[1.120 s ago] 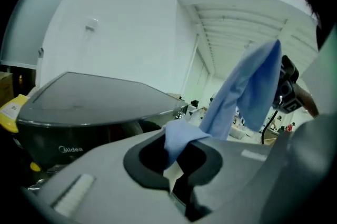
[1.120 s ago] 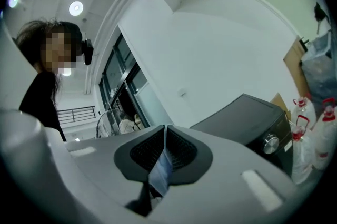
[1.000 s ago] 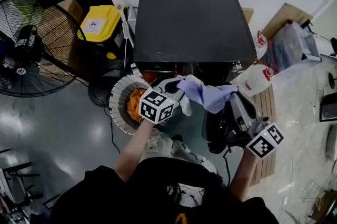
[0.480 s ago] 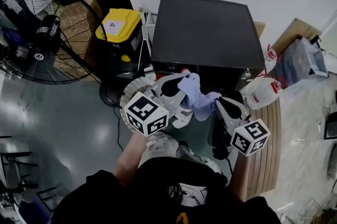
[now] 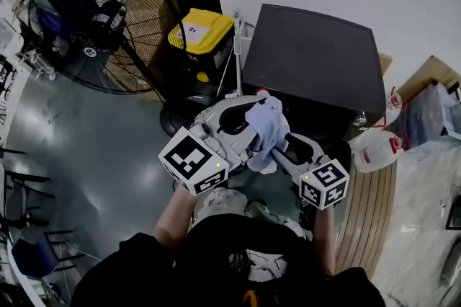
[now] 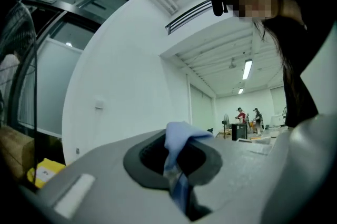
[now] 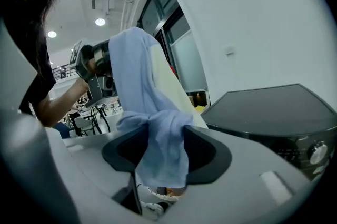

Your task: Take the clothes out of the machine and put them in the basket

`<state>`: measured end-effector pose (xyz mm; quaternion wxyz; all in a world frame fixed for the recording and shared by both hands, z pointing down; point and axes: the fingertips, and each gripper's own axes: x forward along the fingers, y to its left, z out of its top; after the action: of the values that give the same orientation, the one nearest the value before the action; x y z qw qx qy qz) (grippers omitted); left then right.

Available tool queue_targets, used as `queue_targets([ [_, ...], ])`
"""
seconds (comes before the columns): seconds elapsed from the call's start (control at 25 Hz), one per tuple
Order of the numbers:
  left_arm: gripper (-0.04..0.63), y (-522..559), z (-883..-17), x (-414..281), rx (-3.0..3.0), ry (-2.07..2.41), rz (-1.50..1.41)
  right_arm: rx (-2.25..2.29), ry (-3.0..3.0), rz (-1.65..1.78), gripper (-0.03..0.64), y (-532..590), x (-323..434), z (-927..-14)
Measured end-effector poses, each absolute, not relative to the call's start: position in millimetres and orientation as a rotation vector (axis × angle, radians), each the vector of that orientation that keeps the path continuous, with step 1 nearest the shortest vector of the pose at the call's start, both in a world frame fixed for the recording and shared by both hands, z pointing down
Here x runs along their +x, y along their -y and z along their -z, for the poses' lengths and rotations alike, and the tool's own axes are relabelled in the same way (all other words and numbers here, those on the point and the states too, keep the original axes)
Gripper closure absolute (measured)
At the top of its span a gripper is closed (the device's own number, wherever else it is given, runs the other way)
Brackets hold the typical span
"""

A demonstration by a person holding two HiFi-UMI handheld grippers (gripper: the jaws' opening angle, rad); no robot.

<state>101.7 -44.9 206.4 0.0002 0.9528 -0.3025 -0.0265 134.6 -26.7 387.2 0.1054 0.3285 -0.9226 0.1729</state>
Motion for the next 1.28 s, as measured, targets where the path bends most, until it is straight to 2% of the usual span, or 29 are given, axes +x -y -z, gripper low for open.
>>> queue_targets([
  [0.16,0.586,39,-196,75,3.011,1.058,0.052,0.901,2.739,-0.504,0.327,42,92,-396],
  [0.24,0.586,35,-189,66,3.024,1.088,0.039,0.873,2.738,-0.472,0.243,50,73,-398],
  [0.36,0.586,30,-179,55,3.089,1.125,0.019,0.826,2.779,-0.445,0.292,63,45,-393],
  [0.4,0.586,29,-176,51,3.102,1.150,0.004,0.817,2.798,-0.446,0.326,68,37,-389],
  [0.48,0.586,28,-173,38,3.099,1.215,-0.030,0.813,2.831,-0.444,0.437,75,21,-383],
  [0.6,0.586,30,-175,4,3.045,1.302,-0.028,0.787,2.870,-0.470,0.501,80,-6,-375],
  [0.76,0.586,43,-185,-52,2.953,1.377,0.000,0.766,2.870,-0.527,0.515,87,-40,-376],
  [1.04,0.586,56,-242,-135,2.818,1.565,-0.329,0.805,2.937,-0.732,0.522,91,-65,-358],
  [1.28,0.586,78,-300,-184,2.722,1.535,-0.527,0.822,3.065,-0.872,0.525,101,-89,-316],
])
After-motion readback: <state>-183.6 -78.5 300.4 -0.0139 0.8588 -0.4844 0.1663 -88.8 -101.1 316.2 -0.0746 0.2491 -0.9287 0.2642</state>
